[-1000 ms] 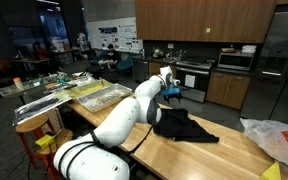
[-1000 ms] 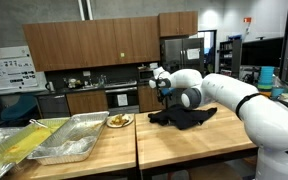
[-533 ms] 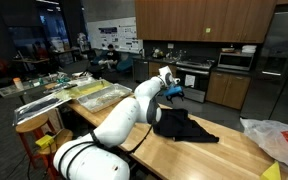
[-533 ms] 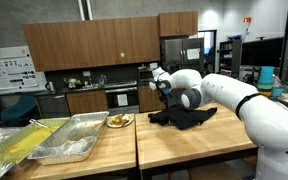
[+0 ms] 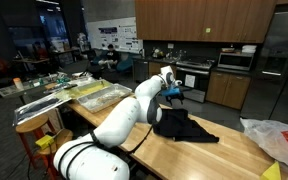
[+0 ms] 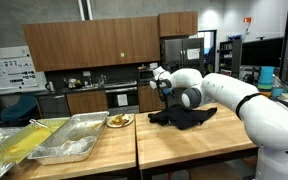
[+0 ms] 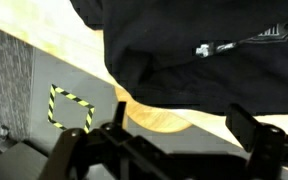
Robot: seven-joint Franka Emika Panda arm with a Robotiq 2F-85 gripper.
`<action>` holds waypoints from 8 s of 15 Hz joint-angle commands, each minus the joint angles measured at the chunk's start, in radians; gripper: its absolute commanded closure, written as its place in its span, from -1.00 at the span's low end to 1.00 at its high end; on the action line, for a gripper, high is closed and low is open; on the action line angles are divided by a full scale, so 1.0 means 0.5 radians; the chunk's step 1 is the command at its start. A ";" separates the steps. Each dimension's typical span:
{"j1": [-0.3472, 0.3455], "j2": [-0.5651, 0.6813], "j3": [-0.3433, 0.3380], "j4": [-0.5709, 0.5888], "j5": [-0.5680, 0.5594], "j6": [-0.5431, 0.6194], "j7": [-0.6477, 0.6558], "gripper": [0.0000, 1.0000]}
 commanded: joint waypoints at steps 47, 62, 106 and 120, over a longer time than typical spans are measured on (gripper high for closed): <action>-0.280 -0.156 0.291 0.002 0.444 0.288 0.634 -1.00; -0.311 -0.147 0.364 0.002 0.441 0.117 0.431 -1.00; -0.195 0.133 0.428 0.023 0.440 0.982 0.830 -1.00; -0.258 0.163 0.518 -0.012 0.620 1.423 0.362 -1.00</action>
